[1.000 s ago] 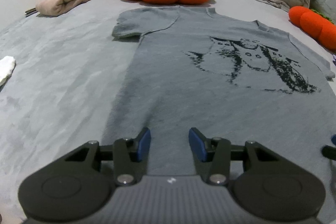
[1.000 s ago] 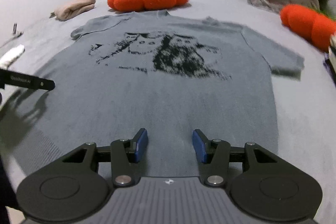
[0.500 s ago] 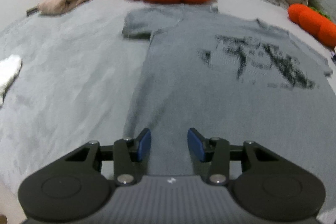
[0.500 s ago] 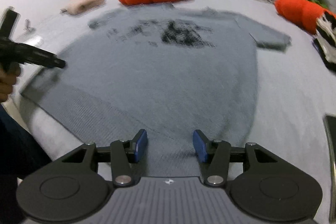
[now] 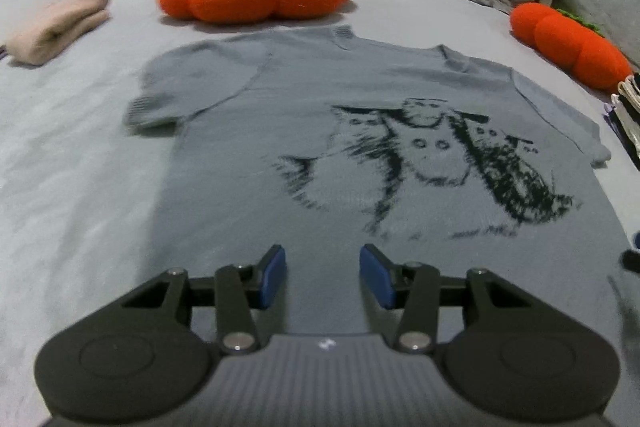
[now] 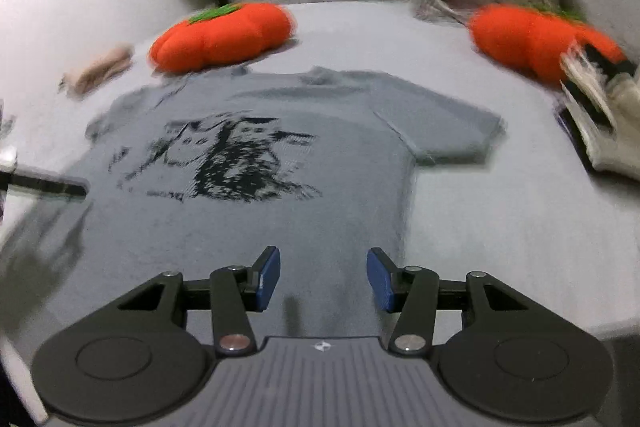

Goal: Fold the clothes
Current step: 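Open the left tool and raise both tools above the flattened sweater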

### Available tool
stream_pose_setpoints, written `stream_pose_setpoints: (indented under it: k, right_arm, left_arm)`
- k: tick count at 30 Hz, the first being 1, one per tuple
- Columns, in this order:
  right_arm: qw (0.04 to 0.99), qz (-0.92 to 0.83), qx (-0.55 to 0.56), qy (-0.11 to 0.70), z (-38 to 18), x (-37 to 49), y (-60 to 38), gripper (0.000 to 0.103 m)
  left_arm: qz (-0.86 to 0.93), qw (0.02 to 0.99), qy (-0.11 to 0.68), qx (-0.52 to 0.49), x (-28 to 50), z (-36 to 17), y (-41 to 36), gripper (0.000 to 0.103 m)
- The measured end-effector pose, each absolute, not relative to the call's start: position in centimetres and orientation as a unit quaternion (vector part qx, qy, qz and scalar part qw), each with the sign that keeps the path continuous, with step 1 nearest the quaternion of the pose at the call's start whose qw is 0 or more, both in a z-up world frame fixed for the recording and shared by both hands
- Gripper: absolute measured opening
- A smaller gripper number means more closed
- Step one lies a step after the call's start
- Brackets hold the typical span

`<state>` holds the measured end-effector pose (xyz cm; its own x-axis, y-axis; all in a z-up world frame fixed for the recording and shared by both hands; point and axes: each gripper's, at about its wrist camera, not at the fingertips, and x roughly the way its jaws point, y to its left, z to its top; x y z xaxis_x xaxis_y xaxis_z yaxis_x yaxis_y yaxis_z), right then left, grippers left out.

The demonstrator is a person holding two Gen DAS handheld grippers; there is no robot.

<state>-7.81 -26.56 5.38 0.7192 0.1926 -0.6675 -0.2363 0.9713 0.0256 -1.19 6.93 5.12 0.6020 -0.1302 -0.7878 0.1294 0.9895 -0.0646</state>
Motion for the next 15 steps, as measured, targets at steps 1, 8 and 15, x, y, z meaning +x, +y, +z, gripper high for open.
stream_pose_setpoints:
  k: [1, 8, 15]
  right_arm:
    - [0.923, 0.128, -0.053, 0.358, 5.1, -6.9, -25.8, 0.049]
    - [0.907, 0.127, -0.088, 0.392, 3.0, -2.5, -25.3, 0.049]
    - [0.908, 0.124, -0.074, 0.393, 3.1, 0.1, -25.2, 0.049]
  left_arm:
    - [-0.071, 0.895, 0.441, 0.007, -0.5, 4.7, 6.4, 0.044]
    - [-0.063, 0.895, 0.437, 0.054, 1.4, 3.6, 4.7, 0.047]
    - [-0.070, 0.898, 0.427, 0.081, 3.5, 3.7, 3.6, 0.048]
